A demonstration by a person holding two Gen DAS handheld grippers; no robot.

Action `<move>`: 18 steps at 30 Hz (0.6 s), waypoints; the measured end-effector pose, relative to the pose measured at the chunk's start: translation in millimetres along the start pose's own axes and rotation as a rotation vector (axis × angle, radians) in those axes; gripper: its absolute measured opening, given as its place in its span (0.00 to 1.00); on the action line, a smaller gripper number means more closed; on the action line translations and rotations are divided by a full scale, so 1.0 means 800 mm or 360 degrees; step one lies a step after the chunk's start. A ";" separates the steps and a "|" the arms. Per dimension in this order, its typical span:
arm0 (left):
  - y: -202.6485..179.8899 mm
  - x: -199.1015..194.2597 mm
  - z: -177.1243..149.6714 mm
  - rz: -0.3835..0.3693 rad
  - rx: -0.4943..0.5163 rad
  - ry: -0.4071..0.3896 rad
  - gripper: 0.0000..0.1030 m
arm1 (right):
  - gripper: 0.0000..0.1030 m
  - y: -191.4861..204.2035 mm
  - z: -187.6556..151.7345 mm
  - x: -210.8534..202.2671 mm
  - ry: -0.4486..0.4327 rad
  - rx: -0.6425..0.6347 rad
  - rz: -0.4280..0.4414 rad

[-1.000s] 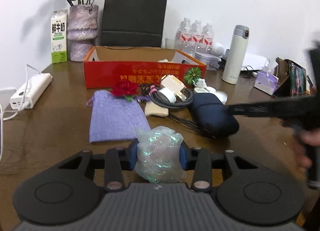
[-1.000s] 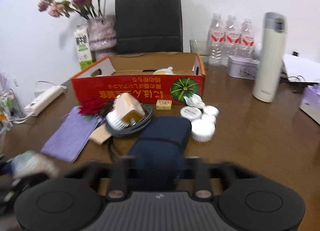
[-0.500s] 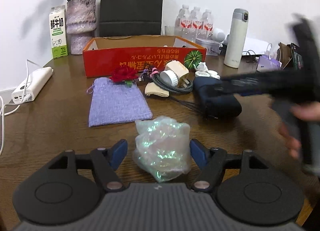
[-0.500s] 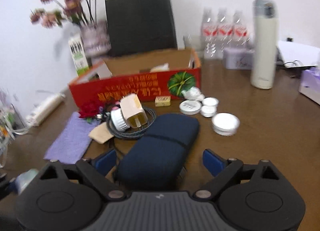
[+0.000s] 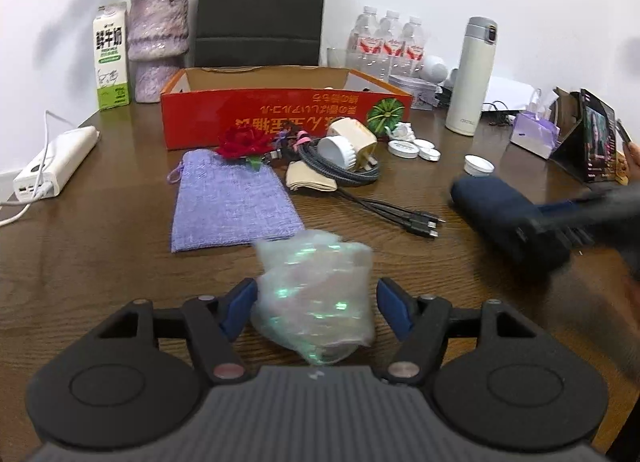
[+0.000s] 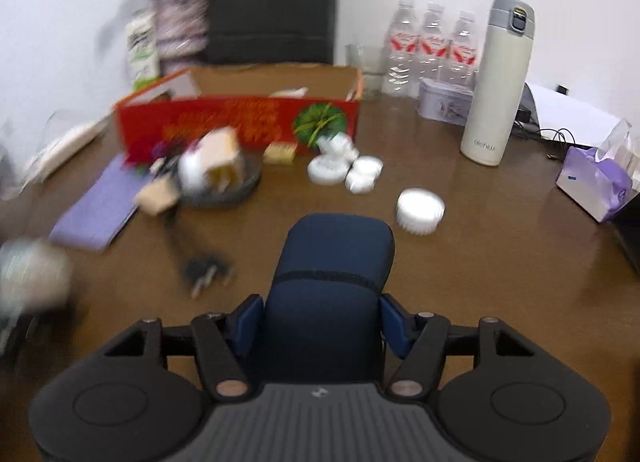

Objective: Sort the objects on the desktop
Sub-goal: 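Carry the plastic bag with the left tool into the box while the right tool drops the navy pouch there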

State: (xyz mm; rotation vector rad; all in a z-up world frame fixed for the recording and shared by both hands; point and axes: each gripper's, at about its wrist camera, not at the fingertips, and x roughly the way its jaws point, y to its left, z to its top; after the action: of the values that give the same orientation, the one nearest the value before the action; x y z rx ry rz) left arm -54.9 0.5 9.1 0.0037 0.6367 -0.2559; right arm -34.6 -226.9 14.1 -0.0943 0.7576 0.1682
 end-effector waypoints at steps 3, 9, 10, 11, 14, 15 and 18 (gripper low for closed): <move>-0.003 -0.002 0.002 -0.0005 0.0017 -0.0005 0.74 | 0.67 -0.001 -0.014 -0.028 0.0026 -0.0020 0.0123; 0.001 -0.002 0.002 0.0028 -0.0036 0.0006 0.62 | 0.77 0.014 -0.004 -0.007 0.0008 -0.0034 0.0051; 0.001 -0.004 0.001 0.0032 -0.0030 0.0002 0.59 | 0.71 0.019 -0.006 0.000 0.0027 -0.0052 0.0063; 0.001 -0.005 0.000 0.0035 -0.0023 0.0006 0.57 | 0.67 0.023 -0.008 0.006 0.0041 -0.0062 0.0055; -0.001 -0.002 0.003 0.0018 -0.0013 0.0028 0.42 | 0.59 0.025 -0.005 -0.002 -0.0038 -0.0074 0.0035; -0.002 -0.002 0.006 0.0009 -0.0012 0.0020 0.37 | 0.59 0.023 -0.002 -0.008 -0.0061 -0.0070 0.0028; 0.002 -0.011 0.022 -0.0043 -0.0050 -0.0070 0.35 | 0.58 0.010 0.015 -0.027 -0.0147 -0.0031 0.0017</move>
State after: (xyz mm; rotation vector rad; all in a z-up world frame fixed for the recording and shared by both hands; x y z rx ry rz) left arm -51.3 2.5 28.5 -0.0410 0.5970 -0.2715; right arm -43.3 -219.8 37.1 -0.1001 0.6645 0.1887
